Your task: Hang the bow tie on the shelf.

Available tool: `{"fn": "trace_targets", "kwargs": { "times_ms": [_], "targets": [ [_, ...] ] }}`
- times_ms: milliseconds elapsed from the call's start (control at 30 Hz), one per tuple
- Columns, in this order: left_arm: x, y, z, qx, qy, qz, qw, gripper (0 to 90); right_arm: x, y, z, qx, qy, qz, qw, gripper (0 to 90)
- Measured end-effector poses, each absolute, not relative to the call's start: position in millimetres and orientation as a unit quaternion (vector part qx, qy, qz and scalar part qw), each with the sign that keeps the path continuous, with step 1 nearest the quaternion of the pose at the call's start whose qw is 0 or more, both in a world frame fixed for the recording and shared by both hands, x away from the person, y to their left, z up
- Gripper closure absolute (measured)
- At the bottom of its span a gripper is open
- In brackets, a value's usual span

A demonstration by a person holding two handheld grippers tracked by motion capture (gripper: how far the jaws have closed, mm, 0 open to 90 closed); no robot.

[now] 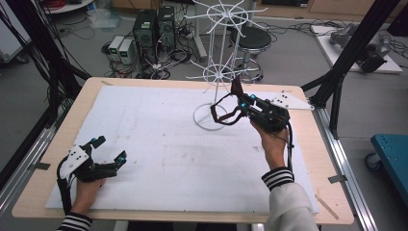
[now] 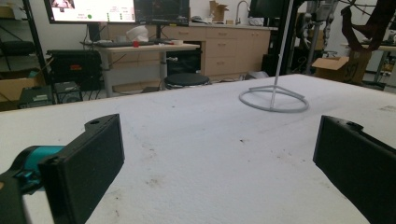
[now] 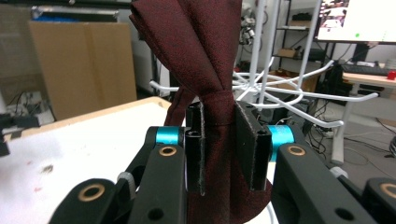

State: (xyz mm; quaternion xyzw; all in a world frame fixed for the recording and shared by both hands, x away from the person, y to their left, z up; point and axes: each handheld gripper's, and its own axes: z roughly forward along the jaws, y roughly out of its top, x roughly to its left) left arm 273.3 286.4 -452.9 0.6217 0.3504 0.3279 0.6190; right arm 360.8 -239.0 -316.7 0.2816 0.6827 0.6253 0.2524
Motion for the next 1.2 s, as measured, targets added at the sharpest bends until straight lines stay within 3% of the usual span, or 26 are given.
{"fn": "trace_targets", "kwargs": {
  "times_ms": [867,1200],
  "targets": [
    [273.5,286.4,-453.0,0.620,0.352,0.327,0.620,2.3,374.5,-232.1,-331.6,0.360,0.662,0.605,0.257,74.7],
    [273.5,286.5,-453.0,0.620,0.351,0.327,0.620,2.3,384.4,-230.7,-342.4,0.388,0.652,0.612,0.225,74.4]
  ]
}}
